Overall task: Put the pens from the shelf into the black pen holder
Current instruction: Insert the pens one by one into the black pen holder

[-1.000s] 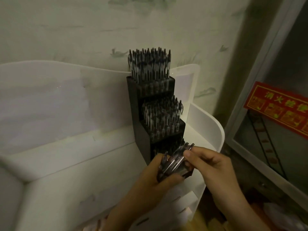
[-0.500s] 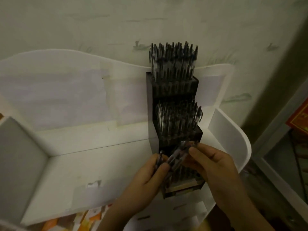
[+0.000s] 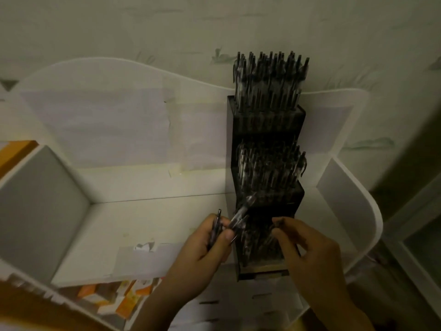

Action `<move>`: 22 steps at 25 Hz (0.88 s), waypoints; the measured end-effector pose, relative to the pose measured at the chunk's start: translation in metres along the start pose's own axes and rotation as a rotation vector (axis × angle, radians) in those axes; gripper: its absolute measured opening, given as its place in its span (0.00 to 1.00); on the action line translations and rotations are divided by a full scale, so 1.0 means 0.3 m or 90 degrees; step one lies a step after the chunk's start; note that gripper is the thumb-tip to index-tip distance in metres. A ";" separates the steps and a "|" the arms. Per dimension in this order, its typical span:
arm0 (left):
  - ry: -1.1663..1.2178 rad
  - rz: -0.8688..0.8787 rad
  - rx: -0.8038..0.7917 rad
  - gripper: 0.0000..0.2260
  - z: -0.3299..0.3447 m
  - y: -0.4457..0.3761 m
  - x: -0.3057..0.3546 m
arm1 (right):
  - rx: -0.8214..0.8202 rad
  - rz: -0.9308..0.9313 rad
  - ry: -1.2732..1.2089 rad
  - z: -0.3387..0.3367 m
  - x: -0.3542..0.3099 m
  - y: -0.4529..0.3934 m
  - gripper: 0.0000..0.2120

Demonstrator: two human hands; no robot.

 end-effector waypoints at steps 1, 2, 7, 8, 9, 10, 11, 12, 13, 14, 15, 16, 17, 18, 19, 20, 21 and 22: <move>0.000 0.001 0.002 0.06 0.000 0.001 0.004 | -0.010 -0.015 0.012 0.011 0.015 0.000 0.11; 0.004 0.000 0.004 0.06 -0.002 0.001 0.005 | -0.019 -0.026 0.025 0.022 0.031 -0.001 0.11; 0.019 -0.011 0.009 0.07 -0.002 0.002 -0.002 | -0.053 -0.002 0.083 0.065 0.128 0.010 0.11; 0.016 -0.014 0.008 0.07 0.001 0.002 -0.003 | -0.056 0.005 0.086 0.070 0.138 0.010 0.11; 0.009 -0.017 0.005 0.06 0.005 0.002 -0.005 | -0.061 0.010 0.081 0.073 0.142 0.009 0.11; -0.001 -0.019 0.002 0.06 0.010 0.003 -0.006 | -0.071 0.015 0.071 0.077 0.142 0.007 0.11; -0.010 -0.021 -0.003 0.06 0.016 0.003 -0.006 | -0.079 0.016 0.067 0.078 0.136 0.005 0.12; -0.017 -0.023 -0.008 0.06 0.022 0.001 -0.006 | -0.084 0.009 0.073 0.075 0.127 0.002 0.13; -0.021 -0.025 -0.013 0.05 0.029 0.000 -0.006 | -0.082 -0.003 0.088 0.069 0.109 -0.001 0.13; -0.026 -0.028 -0.018 0.05 0.035 -0.002 -0.006 | -0.071 -0.024 0.099 0.059 0.086 -0.004 0.13; -0.032 -0.030 -0.025 0.05 0.041 -0.003 -0.004 | -0.055 -0.051 0.100 0.047 0.054 -0.009 0.12; -0.036 -0.030 -0.033 0.05 0.049 -0.006 0.000 | -0.038 -0.078 0.087 0.034 0.025 -0.013 0.10; -0.039 -0.031 -0.042 0.04 0.059 -0.008 0.002 | -0.022 -0.083 0.050 0.024 0.000 -0.018 0.08; -0.045 -0.031 -0.051 0.04 0.071 -0.009 0.003 | -0.017 -0.055 -0.017 0.019 -0.009 -0.027 0.06; -0.055 -0.032 -0.060 0.04 0.082 -0.010 0.004 | -0.026 -0.005 -0.102 0.022 -0.008 -0.036 0.05; -0.063 -0.030 -0.066 0.04 0.094 -0.010 0.007 | -0.038 0.047 -0.180 0.027 -0.001 -0.043 0.05; -0.066 -0.028 -0.070 0.03 0.103 -0.010 0.010 | -0.044 0.085 -0.233 0.028 0.000 -0.047 0.05; -0.067 -0.027 -0.070 0.03 0.110 -0.011 0.011 | -0.042 0.115 -0.261 0.022 0.002 -0.051 0.05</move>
Point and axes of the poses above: each hand's wrist, its own y-axis away from the middle knuckle, its own z-axis out of the palm, x = y × z, the point moved 8 cm from there along -y, towards the middle knuckle, and after that the axes turned 11 degrees about -y, right-handed, at the moved point
